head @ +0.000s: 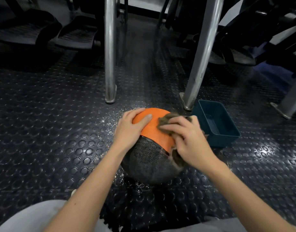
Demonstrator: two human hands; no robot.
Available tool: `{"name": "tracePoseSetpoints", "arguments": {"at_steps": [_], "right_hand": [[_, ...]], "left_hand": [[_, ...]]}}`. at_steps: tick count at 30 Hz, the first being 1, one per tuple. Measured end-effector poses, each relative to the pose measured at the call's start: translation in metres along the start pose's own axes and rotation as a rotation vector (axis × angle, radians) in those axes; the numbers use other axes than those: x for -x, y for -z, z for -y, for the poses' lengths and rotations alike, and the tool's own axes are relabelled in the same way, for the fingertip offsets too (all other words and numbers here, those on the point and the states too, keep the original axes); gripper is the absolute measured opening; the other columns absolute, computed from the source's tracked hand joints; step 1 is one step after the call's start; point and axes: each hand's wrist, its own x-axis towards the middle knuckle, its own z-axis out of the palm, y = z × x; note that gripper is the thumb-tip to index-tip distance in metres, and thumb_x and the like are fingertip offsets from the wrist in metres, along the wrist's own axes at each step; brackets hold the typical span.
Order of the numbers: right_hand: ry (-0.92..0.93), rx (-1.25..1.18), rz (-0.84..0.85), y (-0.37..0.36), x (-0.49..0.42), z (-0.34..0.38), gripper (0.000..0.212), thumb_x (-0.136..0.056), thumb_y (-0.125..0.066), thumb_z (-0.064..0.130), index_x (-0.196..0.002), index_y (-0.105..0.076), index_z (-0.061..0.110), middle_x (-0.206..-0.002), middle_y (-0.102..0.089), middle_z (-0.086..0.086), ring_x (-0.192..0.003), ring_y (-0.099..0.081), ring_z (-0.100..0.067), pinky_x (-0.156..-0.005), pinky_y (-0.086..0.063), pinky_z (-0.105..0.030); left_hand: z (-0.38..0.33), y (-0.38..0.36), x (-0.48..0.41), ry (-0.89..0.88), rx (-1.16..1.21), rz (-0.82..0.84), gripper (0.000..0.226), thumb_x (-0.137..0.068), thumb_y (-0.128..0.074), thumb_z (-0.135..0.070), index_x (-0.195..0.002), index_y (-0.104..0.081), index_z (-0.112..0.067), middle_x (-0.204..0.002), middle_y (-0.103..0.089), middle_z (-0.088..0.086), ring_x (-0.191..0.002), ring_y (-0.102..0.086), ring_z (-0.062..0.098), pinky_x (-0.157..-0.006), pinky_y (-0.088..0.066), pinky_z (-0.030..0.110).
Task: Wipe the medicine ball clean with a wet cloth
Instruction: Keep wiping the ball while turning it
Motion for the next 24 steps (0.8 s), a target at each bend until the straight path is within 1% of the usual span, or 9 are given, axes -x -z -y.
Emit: {"name": "tracePoseSetpoints", "arguments": {"at_steps": [2, 3, 8, 10, 14, 16, 20, 22, 24], "right_hand": [[0.081, -0.003, 0.025, -0.002, 0.003, 0.001, 0.038, -0.085, -0.043, 0.003, -0.101, -0.073, 0.018, -0.104, -0.063, 0.005, -0.088, -0.039, -0.021, -0.081, -0.031, -0.024], [0.036, -0.009, 0.039, -0.002, -0.001, -0.007, 0.04, -0.083, -0.044, 0.0, -0.102, -0.073, 0.02, -0.104, -0.061, 0.009, -0.089, -0.037, -0.019, -0.081, -0.029, -0.022], [-0.285, -0.052, 0.025, 0.007, -0.012, -0.033, 0.041, -0.088, -0.048, -0.008, -0.107, -0.07, 0.021, -0.106, -0.059, 0.012, -0.1, -0.041, -0.019, -0.084, -0.018, 0.0], [-0.188, -0.038, 0.003, 0.005, -0.004, -0.012, 0.037, -0.089, -0.047, -0.002, -0.105, -0.071, 0.021, -0.104, -0.058, 0.013, -0.095, -0.036, -0.015, -0.087, -0.02, -0.002], [0.045, -0.121, 0.01, -0.001, 0.017, 0.012, 0.038, -0.082, -0.041, 0.009, -0.098, -0.074, 0.021, -0.103, -0.061, 0.012, -0.089, -0.035, -0.012, -0.087, -0.026, -0.008], [-0.043, -0.115, 0.006, 0.0, 0.007, -0.005, 0.039, -0.082, -0.045, 0.001, -0.099, -0.073, 0.023, -0.103, -0.06, 0.013, -0.091, -0.037, -0.013, -0.086, -0.023, -0.005], [-0.322, -0.138, -0.033, 0.009, -0.006, -0.037, 0.045, -0.085, -0.051, -0.01, -0.099, -0.068, 0.029, -0.097, -0.058, 0.017, -0.098, -0.05, -0.02, -0.084, -0.02, -0.004], [-0.302, -0.102, -0.044, 0.008, 0.002, -0.025, 0.04, -0.087, -0.051, -0.007, -0.1, -0.071, 0.026, -0.098, -0.057, 0.016, -0.095, -0.044, -0.02, -0.082, -0.021, -0.003], [-0.146, -0.064, -0.067, 0.005, 0.015, -0.006, 0.036, -0.086, -0.049, -0.002, -0.1, -0.073, 0.022, -0.1, -0.058, 0.015, -0.093, -0.039, -0.016, -0.085, -0.024, -0.005]], "left_hand": [[0.001, 0.002, 0.0, -0.003, 0.02, 0.018, 0.038, -0.079, -0.062, -0.06, -0.115, -0.057, -0.046, -0.12, -0.045, -0.017, -0.122, -0.043, 0.011, -0.108, -0.034, 0.043], [0.002, 0.002, 0.001, -0.008, 0.024, 0.027, 0.037, -0.081, -0.062, -0.056, -0.116, -0.057, -0.044, -0.121, -0.045, -0.017, -0.122, -0.043, 0.01, -0.108, -0.034, 0.042], [-0.004, -0.002, 0.005, -0.023, -0.016, 0.029, 0.04, -0.081, -0.061, -0.057, -0.119, -0.056, -0.044, -0.12, -0.043, -0.02, -0.122, -0.042, 0.01, -0.107, -0.034, 0.044], [-0.006, -0.003, 0.004, -0.02, -0.027, 0.018, 0.039, -0.081, -0.061, -0.056, -0.118, -0.057, -0.044, -0.12, -0.044, -0.019, -0.122, -0.042, 0.01, -0.107, -0.034, 0.041], [-0.006, -0.001, 0.005, -0.043, 0.052, 0.019, 0.037, -0.082, -0.067, -0.042, -0.117, -0.062, -0.035, -0.116, -0.049, -0.014, -0.117, -0.048, 0.007, -0.1, -0.035, 0.023], [-0.006, 0.001, 0.006, -0.044, 0.028, 0.05, 0.04, -0.082, -0.067, -0.044, -0.12, -0.06, -0.035, -0.12, -0.047, -0.013, -0.116, -0.047, 0.007, -0.101, -0.035, 0.025], [-0.008, -0.004, 0.007, -0.062, -0.048, 0.073, 0.047, -0.076, -0.062, -0.063, -0.119, -0.057, -0.043, -0.121, -0.046, -0.017, -0.118, -0.044, 0.01, -0.106, -0.036, 0.041], [-0.01, -0.007, 0.007, -0.057, -0.067, 0.065, 0.053, -0.069, -0.056, -0.068, -0.117, -0.057, -0.045, -0.119, -0.047, -0.019, -0.118, -0.045, 0.01, -0.105, -0.036, 0.042], [-0.01, -0.006, 0.004, -0.048, -0.028, 0.06, 0.053, -0.067, -0.058, -0.066, -0.115, -0.059, -0.043, -0.115, -0.048, -0.019, -0.117, -0.047, 0.009, -0.105, -0.036, 0.037]]}}
